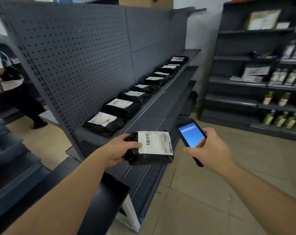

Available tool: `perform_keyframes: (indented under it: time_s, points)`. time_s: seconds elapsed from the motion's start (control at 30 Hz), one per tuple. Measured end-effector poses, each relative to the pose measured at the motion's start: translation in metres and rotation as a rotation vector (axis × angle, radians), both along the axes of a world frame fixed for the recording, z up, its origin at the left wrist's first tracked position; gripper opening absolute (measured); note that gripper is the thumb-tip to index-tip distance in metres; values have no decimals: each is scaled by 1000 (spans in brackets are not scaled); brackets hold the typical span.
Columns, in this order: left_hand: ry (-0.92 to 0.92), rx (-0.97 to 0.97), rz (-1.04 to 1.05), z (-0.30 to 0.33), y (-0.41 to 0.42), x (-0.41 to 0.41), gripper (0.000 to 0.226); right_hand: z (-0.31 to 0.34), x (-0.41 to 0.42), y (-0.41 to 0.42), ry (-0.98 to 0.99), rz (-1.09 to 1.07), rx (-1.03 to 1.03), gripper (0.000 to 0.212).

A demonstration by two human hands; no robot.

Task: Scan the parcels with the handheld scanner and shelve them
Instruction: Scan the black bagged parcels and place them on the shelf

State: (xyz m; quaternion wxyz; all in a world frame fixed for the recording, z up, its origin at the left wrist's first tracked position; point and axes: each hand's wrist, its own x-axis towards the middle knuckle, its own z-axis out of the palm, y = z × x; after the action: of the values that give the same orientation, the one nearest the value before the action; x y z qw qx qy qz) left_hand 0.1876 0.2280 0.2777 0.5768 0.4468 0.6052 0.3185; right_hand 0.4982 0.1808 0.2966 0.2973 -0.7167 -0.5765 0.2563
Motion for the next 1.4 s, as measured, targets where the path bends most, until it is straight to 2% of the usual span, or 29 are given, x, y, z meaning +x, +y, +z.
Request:
perform_keyframes:
  time_s: [0.2,0.53,0.67,0.83,1.03,1.17,1.3,1.4]
  points:
    - [-26,-7,-81,-24,82,71,40,-17,53,46,90,-187,-14,77]
    - [-156,-88,-148,-51,259,146,42,-25,99,180,79,-366,-38,77]
    - [-172,-120,-135,-58,321,180,40,-34,121,228,145,-429,-46,73]
    - [-207,-153,-113,-69,395,230,43,-41,166,288,120,-486,-50,68]
    - [-218,-148,-51,-77,487,310,47,-52,245,382,147,-492,-12,80]
    - [-239,-138,12,-68,545,361,42,-43,304,449,165,-454,-24,74]
    - [-261,-112,61,-61,600,396,48,-35,350,520,137,-425,-16,80]
    - [-281,-114,93,-59,636,415,44,-35,371,572,153,-406,-8,74]
